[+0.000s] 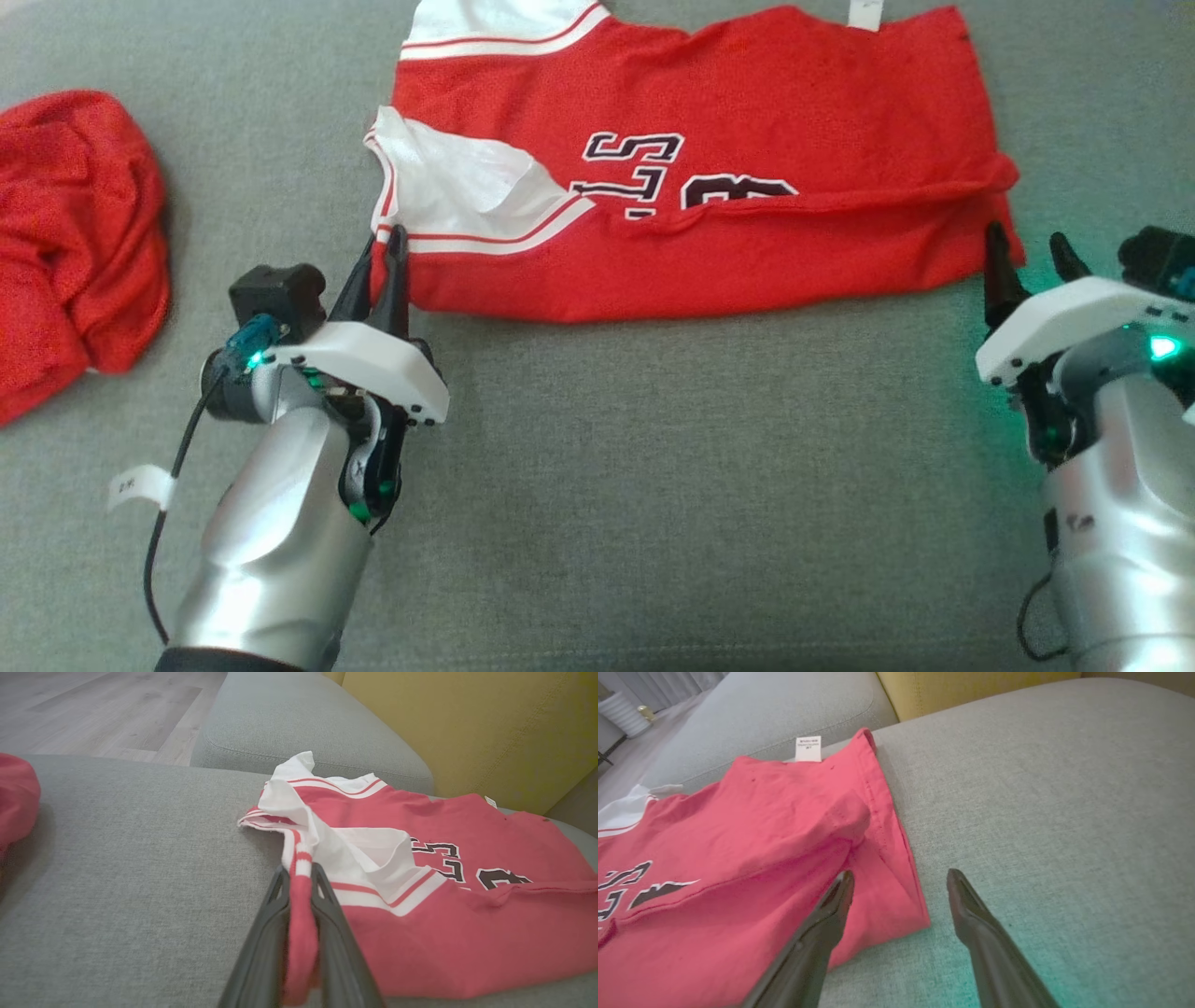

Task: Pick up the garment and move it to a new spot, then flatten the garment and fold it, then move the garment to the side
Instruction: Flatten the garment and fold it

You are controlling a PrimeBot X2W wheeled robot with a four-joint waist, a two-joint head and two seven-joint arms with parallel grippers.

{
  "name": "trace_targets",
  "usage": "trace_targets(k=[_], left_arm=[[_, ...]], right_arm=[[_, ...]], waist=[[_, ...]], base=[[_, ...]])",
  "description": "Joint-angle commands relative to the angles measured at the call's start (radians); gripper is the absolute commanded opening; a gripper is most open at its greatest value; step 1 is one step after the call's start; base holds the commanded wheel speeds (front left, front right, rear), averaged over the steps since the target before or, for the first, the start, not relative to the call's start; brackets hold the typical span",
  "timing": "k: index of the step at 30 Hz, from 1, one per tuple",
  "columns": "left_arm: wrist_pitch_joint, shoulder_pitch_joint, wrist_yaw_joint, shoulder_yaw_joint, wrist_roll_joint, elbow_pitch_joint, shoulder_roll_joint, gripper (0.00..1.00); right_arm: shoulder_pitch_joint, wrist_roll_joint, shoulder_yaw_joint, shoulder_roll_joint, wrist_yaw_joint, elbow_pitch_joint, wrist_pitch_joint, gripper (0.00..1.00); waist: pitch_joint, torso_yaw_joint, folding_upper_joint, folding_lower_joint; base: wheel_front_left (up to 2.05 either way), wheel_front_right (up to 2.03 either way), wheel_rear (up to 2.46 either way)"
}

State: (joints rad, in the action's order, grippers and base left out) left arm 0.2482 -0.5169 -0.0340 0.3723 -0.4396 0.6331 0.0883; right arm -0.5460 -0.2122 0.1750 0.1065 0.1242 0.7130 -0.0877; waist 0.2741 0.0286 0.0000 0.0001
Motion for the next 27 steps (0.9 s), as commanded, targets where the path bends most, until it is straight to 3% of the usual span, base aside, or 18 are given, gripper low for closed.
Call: trace_targets(k=[1,10,12,13,27], left_arm=[[0.013,-0.025,0.001,-0.030,0.012,-0.037,0.015,0.00],[0.013,-0.046,0.003,-0.029,0.009,-0.044,0.010,0.00],[0.013,-0.052,0.004,-0.029,0.009,-0.041,0.012,0.00],[0.013,-0.054,0.004,-0.029,0.009,-0.039,0.012,0.00],[0.012,-0.027,0.010,-0.034,-0.002,0.009,0.045,0.00]], right_arm=[[-0.038,0.007,-0.012,0.007,0.007,-0.015,-0.010,1.00],[-0.119,-0.019,-0.053,0.055,0.007,0.084,-0.091,1.00],[-0.132,-0.052,-0.070,0.061,0.007,0.095,-0.108,0.04],[-0.138,-0.065,-0.076,0.068,0.007,0.098,-0.111,0.00],[-0.086,-0.165,-0.216,0.174,0.007,0.076,-0.123,0.00]], waist=[[0.010,0.008,0.0000,-0.0001],[0.040,0.019,0.0000,-0.0001],[0.042,0.019,0.0000,-0.0001],[0.042,0.019,0.0000,-0.0001],[-0.042,-0.007,0.0000,-0.0001]], base=[[0.00,0.00,0.00],[0.00,0.00,0.00],[0.00,0.00,0.00],[0.00,0.00,0.00],[0.00,0.00,0.00]])
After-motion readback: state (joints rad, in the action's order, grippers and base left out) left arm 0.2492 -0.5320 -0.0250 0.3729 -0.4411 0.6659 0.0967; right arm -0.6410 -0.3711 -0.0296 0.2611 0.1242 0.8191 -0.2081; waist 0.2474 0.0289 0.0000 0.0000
